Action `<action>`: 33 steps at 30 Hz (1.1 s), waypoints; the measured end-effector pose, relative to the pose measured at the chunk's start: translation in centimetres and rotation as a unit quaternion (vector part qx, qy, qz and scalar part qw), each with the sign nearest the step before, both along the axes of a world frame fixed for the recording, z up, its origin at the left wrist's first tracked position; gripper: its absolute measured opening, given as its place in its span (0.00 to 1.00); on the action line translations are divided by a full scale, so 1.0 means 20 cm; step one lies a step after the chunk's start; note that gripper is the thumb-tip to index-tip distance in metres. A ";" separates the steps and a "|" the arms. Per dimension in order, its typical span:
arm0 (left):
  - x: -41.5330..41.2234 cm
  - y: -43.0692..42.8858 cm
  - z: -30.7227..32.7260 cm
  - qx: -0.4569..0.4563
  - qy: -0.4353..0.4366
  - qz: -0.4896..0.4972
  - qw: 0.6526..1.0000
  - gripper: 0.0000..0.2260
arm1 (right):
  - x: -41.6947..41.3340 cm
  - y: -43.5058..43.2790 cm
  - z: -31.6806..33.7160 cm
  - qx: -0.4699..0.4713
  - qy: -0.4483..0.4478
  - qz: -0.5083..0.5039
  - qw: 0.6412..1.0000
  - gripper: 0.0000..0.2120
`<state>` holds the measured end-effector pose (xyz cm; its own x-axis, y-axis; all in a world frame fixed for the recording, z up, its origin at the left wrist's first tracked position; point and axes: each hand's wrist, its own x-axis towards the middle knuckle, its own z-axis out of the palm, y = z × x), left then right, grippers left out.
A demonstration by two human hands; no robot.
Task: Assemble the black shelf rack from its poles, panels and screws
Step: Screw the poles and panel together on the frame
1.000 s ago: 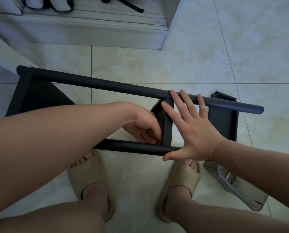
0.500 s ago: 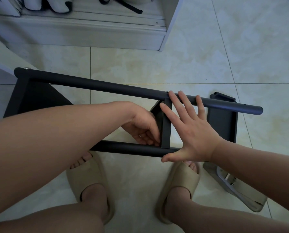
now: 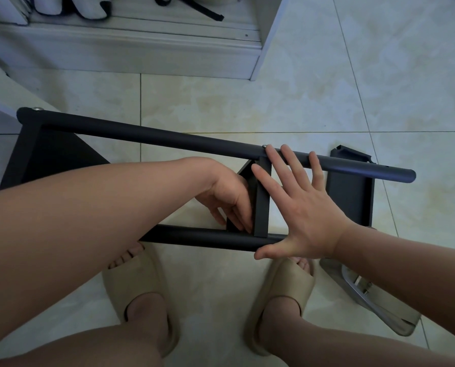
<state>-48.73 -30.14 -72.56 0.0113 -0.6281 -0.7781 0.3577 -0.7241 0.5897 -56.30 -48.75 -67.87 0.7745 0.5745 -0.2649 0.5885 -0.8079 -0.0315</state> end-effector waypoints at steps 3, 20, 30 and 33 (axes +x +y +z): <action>0.00 0.01 0.01 0.006 0.002 -0.005 1.000 0.10 | 0.00 0.00 0.00 -0.001 0.001 0.000 1.000 0.63; -0.02 0.01 0.01 0.023 0.049 0.006 0.999 0.10 | -0.01 0.00 0.01 0.004 0.004 0.001 1.000 0.63; -0.05 0.02 0.00 0.018 0.047 0.037 0.998 0.06 | -0.01 0.00 0.01 -0.003 0.003 0.002 1.000 0.63; -0.06 0.02 0.00 0.017 0.058 0.055 0.997 0.06 | -0.01 0.01 0.02 -0.002 0.002 0.002 1.000 0.63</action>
<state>-50.02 -29.72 -72.51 -0.0126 -0.6005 -0.7995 0.4996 -0.6964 0.5152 -56.43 -48.62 -67.54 0.7716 0.5760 -0.2700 0.5910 -0.8061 -0.0307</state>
